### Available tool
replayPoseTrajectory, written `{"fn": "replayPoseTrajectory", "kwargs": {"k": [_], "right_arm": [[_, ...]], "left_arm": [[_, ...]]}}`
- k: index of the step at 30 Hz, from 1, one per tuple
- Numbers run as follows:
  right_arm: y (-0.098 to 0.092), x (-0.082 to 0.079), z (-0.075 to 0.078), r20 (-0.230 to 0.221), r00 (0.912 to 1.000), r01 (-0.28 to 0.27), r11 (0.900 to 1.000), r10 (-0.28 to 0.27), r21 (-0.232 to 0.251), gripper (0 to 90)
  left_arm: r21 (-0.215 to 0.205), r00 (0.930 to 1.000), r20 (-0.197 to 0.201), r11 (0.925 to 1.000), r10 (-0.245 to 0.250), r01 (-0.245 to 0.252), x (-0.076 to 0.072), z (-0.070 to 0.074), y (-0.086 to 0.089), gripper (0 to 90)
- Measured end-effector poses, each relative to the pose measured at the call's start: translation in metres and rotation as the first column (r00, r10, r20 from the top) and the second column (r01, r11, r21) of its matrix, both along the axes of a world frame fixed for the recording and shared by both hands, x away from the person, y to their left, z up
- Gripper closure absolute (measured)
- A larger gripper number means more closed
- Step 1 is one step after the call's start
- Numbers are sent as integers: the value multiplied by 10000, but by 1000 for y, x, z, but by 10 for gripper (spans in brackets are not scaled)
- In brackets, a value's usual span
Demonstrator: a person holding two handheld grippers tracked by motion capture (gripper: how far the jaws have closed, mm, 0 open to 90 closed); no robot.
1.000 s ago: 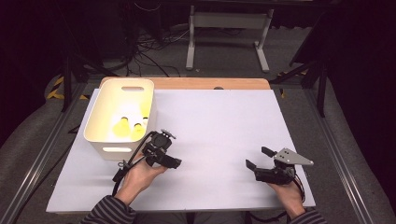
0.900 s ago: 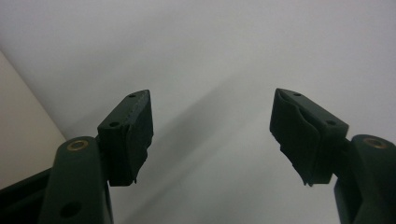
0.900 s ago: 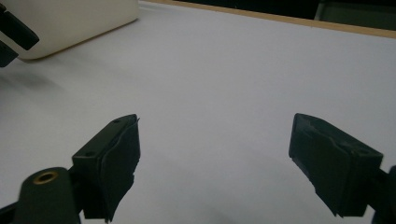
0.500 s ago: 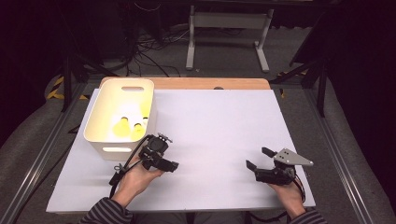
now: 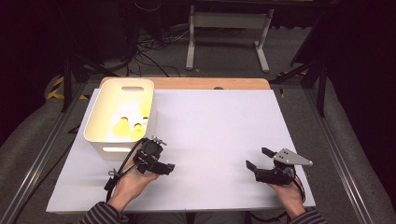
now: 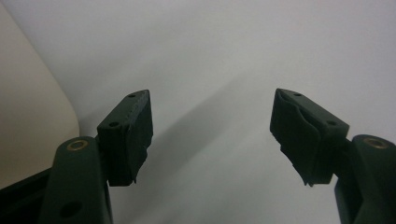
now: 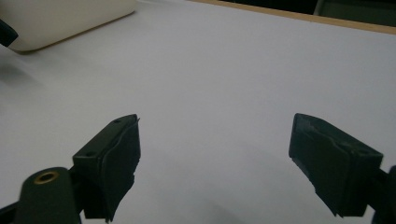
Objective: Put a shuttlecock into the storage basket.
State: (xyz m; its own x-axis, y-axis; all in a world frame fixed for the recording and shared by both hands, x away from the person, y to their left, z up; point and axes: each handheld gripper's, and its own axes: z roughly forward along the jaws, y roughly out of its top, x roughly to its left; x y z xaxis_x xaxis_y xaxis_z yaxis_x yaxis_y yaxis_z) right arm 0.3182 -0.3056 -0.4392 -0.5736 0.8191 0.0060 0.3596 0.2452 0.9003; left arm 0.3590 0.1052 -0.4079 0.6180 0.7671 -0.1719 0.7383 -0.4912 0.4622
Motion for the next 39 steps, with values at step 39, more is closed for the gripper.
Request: {"fn": "replayPoseTrajectory", "kwargs": {"k": [39], "right_arm": [[0, 0, 0, -44, 10000, 54, 10000, -54, 17, 170]], "left_arm": [[-341, 9965, 443, 9970, 715, -700, -25, -9, 40, 292]]}}
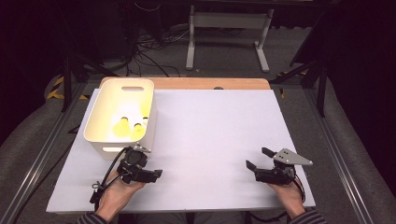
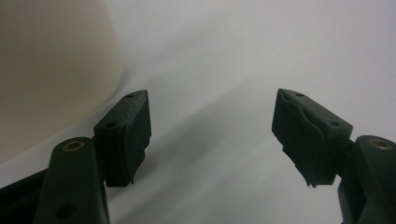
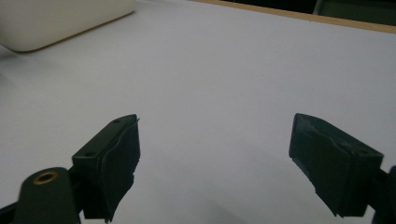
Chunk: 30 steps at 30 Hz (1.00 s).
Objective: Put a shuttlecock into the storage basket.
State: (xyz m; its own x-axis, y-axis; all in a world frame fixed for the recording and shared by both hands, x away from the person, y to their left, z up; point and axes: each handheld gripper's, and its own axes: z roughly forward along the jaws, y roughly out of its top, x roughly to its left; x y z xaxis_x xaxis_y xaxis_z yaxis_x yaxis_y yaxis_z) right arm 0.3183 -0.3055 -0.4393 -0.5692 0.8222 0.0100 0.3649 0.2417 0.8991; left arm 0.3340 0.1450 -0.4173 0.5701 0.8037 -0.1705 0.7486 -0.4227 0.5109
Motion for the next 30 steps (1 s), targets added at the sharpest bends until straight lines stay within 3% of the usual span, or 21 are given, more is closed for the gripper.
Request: {"fn": "replayPoseTrajectory", "kwargs": {"k": [17, 30], "right_arm": [[0, 0, 0, 0, 10000, 41, 10000, -41, 2, 169], [0, 0, 0, -30, 10000, 72, 10000, -72, 6, 169]], "left_arm": [[-238, 9981, 217, 9981, 568, -563, -11, -3, 20, 277], [-494, 9920, 414, 9919, 1194, -1174, -21, -6, 46, 273]]}}
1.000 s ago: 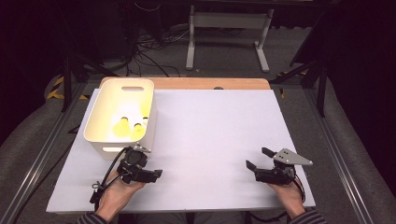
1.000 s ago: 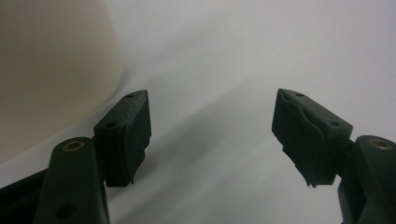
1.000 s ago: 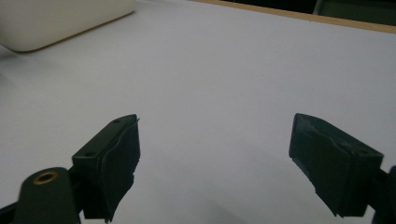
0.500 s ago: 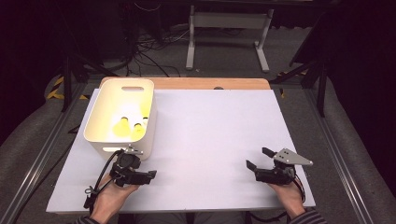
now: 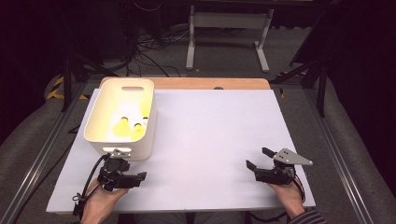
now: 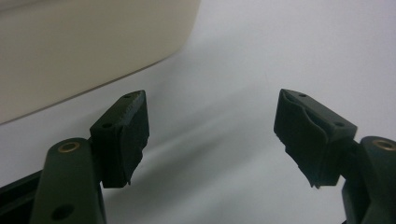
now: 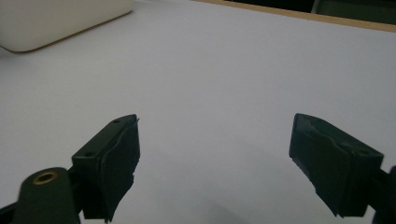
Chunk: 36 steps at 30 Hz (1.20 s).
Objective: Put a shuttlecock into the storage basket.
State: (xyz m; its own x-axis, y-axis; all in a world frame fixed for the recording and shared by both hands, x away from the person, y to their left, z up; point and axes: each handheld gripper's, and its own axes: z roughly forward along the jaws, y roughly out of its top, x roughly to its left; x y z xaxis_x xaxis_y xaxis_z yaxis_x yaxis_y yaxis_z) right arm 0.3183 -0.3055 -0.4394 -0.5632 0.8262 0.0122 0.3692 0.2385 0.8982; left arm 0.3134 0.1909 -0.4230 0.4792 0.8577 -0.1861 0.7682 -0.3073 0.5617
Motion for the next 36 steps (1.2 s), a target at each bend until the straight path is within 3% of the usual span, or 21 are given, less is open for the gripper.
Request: {"fn": "replayPoseTrajectory", "kwargs": {"k": [17, 32, 36], "right_arm": [[0, 0, 0, -20, 10000, 26, 10000, -26, -23, 168], [0, -1, 0, 28, 10000, 51, 10000, -51, 34, 168], [0, 0, 0, 8, 10000, 55, 10000, -55, -2, 168]], "left_arm": [[-289, 9983, 315, 9985, 484, -475, -5, -3, 19, 266], [-533, 9924, 921, 9956, 817, -771, -12, -7, 30, 249], [-611, 9922, 882, 9947, 884, -832, -12, -9, 32, 248]]}}
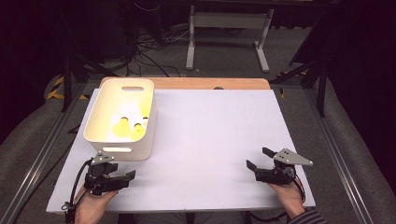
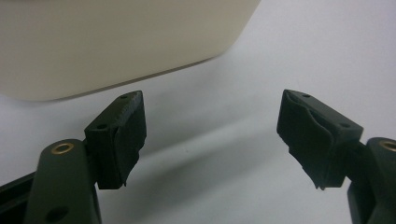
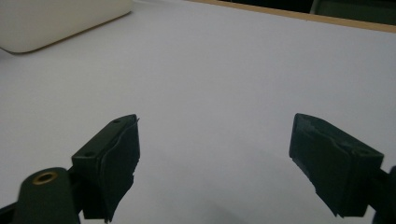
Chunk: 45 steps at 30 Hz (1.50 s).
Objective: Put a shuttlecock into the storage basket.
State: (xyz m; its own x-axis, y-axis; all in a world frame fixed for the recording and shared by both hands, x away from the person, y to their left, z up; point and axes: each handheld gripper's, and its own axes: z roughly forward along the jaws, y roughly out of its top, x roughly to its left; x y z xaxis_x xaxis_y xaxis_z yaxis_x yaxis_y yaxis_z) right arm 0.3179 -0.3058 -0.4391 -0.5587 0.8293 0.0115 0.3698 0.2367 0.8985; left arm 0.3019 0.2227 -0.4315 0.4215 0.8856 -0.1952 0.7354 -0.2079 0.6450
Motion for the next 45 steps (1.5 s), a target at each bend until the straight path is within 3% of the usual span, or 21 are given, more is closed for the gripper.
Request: {"fn": "replayPoseTrajectory", "kwargs": {"k": [13, 21, 45], "right_arm": [[-1, 0, 0, 23, 10000, 4, 10000, -4, 50, 168], [-1, 0, 0, 19, 10000, -2, 10000, 2, 51, 169], [-1, 1, 0, 5, 10000, -14, 10000, 14, 14, 168]], "left_arm": [[-531, 9985, 344, 9978, 418, -399, -4, 0, 9, 243], [-547, 9983, 358, 9975, 462, -442, -4, -2, 10, 233], [-876, 9897, 1151, 9933, 853, -754, -7, 0, 19, 229]]}}
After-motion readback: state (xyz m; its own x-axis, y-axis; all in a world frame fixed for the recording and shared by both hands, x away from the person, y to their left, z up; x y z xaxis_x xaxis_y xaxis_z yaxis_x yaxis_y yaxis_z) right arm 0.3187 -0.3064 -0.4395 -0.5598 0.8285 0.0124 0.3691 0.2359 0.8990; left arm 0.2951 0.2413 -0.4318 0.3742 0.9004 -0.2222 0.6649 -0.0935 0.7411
